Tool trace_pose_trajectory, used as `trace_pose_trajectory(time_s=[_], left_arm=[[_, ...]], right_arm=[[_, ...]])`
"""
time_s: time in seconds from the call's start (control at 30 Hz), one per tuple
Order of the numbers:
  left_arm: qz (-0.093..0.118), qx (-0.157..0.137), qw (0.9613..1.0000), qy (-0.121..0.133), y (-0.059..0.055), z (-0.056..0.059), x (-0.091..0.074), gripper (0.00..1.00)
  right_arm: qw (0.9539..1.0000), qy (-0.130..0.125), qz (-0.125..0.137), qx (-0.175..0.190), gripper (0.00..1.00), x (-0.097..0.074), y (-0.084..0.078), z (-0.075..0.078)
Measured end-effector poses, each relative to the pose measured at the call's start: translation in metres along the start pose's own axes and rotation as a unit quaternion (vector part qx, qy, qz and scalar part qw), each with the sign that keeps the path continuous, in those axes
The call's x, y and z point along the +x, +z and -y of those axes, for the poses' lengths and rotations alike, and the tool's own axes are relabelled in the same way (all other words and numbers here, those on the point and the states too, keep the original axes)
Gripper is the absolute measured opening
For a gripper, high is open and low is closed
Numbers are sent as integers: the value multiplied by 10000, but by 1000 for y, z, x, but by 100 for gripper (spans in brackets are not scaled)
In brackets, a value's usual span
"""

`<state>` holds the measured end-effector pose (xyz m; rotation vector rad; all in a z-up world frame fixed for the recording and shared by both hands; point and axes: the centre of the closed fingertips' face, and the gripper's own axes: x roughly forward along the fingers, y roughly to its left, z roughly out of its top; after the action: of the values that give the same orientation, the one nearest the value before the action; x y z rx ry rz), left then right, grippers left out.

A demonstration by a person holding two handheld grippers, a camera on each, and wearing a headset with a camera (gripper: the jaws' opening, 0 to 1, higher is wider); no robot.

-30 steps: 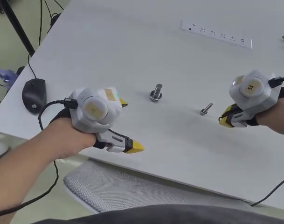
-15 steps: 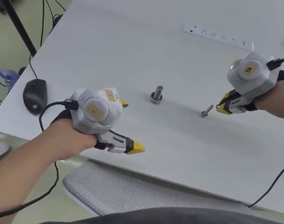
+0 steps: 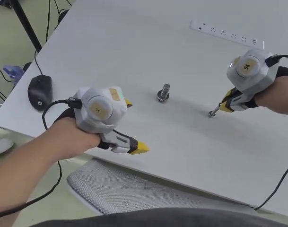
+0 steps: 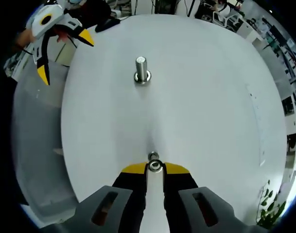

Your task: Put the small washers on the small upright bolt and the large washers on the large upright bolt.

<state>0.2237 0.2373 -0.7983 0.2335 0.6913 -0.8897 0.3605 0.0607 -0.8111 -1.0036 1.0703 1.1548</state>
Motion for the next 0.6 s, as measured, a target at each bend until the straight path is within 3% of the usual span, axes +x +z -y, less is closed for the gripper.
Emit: trace_pose_trajectory(time_s=[0.6], left_arm=[[7, -53, 10000, -12, -3, -5, 4, 75]], right_arm=[[9998, 110, -125, -57, 12, 18, -3, 3]])
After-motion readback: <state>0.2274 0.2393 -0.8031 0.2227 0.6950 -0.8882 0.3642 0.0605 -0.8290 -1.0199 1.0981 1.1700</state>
